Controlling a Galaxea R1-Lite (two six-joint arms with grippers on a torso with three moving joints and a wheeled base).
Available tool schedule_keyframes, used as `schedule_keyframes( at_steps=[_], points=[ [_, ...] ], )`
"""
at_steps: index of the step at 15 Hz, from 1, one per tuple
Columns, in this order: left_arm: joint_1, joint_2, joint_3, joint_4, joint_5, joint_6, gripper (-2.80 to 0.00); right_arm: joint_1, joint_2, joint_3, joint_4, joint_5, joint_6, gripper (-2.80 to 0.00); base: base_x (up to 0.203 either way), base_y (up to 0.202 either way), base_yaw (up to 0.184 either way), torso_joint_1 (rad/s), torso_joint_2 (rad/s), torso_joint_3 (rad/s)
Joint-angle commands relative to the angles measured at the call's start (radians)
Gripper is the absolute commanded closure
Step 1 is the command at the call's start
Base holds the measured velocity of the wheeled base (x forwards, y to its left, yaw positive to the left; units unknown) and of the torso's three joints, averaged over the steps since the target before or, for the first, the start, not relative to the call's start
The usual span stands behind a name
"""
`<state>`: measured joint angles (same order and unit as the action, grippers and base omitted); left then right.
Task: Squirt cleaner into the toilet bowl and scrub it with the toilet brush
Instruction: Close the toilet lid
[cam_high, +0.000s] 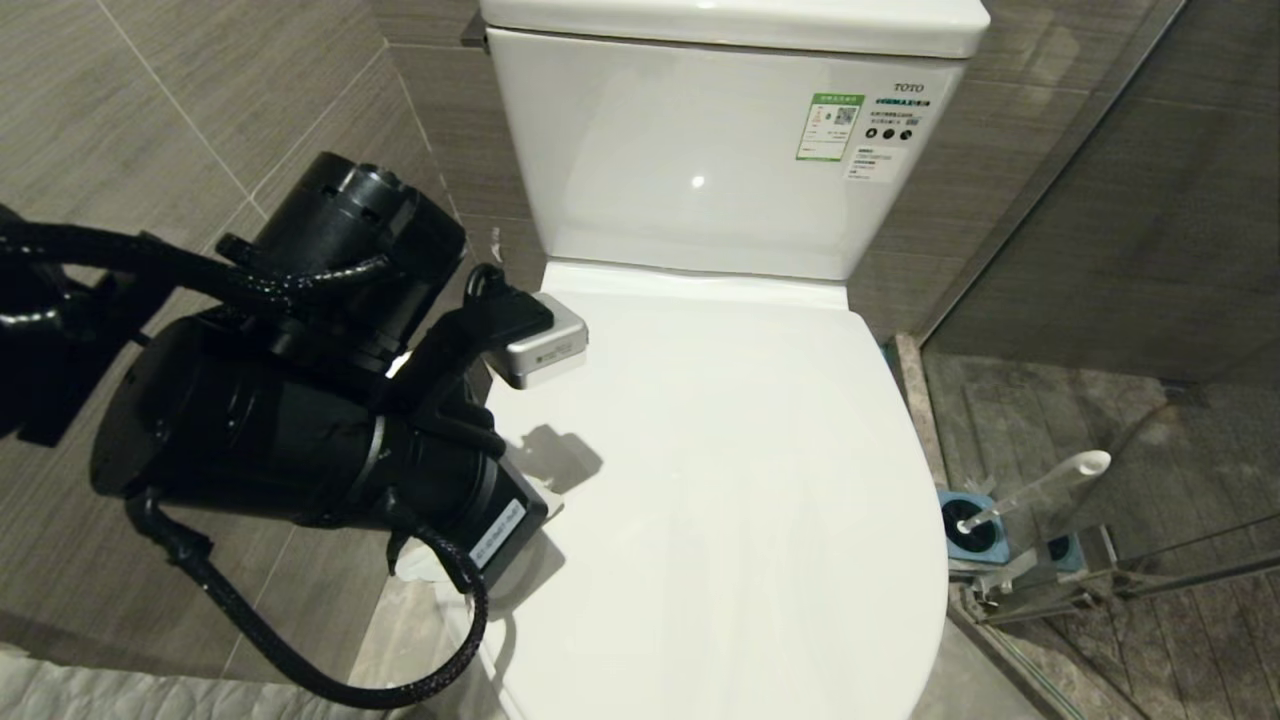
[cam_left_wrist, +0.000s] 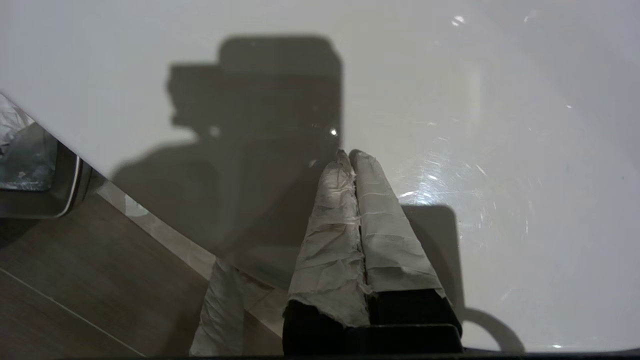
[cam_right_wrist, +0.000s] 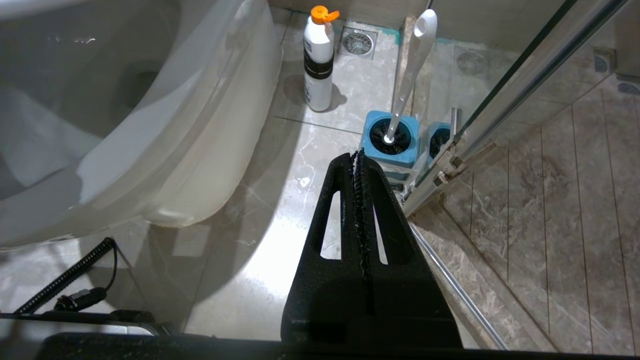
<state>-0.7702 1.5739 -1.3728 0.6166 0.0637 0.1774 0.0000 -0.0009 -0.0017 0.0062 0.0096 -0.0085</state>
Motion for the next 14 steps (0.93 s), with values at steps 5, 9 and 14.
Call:
schedule_keyframes(
  at_steps=[5, 9, 14],
  points=[
    [-0.012, 0.015, 0.037, 0.005, 0.002, -0.001, 0.0, 0.0, 0.001, 0.0, 0.0, 0.0, -0.001, 0.0, 0.0, 0.0, 0.0, 0.003, 0.0, 0.137],
    [-0.018, 0.026, 0.047, 0.005, 0.019, -0.003, 0.0, 0.0, 0.001, 0.0, 0.0, 0.0, -0.001, 0.0, 0.0, 0.0, 0.0, 0.002, 0.0, 0.196],
    [-0.024, 0.058, 0.046, 0.002, 0.016, -0.004, 0.0, 0.0, 0.001, 0.0, 0.0, 0.0, -0.001, 0.0, 0.0, 0.0, 0.0, 0.002, 0.0, 0.119]
  ],
)
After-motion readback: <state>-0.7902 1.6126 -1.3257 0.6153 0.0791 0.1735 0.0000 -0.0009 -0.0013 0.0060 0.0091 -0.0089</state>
